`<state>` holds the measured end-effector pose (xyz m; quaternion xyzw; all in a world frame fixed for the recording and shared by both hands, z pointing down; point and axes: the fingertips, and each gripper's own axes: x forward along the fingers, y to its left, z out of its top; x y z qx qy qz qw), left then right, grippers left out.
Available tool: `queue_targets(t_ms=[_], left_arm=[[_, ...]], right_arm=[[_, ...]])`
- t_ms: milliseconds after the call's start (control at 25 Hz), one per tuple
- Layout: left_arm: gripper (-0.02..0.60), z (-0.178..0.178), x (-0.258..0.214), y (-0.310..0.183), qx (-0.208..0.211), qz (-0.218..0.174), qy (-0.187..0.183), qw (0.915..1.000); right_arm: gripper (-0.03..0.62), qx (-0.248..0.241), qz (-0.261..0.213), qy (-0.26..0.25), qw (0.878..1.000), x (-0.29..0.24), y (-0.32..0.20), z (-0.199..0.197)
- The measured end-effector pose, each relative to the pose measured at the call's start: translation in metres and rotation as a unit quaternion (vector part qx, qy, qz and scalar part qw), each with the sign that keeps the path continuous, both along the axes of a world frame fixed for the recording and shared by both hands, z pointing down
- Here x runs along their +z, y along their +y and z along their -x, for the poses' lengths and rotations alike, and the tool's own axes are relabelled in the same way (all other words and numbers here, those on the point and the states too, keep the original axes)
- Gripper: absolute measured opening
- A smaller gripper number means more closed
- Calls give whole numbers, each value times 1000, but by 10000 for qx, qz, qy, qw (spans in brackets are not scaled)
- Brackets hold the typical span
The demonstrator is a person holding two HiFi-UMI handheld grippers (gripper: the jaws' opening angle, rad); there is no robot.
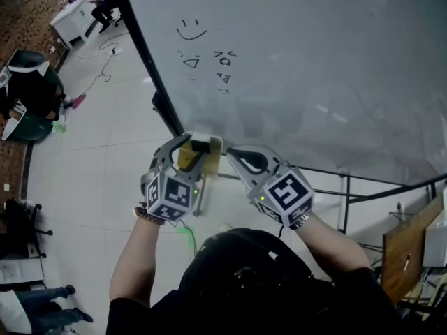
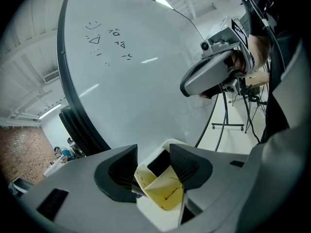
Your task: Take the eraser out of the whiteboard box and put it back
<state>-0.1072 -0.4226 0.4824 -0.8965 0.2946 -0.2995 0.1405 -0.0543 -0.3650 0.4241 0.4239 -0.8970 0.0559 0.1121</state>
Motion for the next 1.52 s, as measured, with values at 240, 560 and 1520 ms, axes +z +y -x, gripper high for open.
queue_targets(t_ms=[240,560,1520], left_arm=[[206,0,-2,15,-146,17,93,9998],[204,-4,-10,43,-389,12,191,9991],[166,-33,-34,162,-1657,152,839,9825]], right_arm=[[26,-109,57,15,9999,0,14,0],[26,-272,2,-10,9996,-4,41,-8],[25,-924,-86,-98,9956,-14,148,-56]])
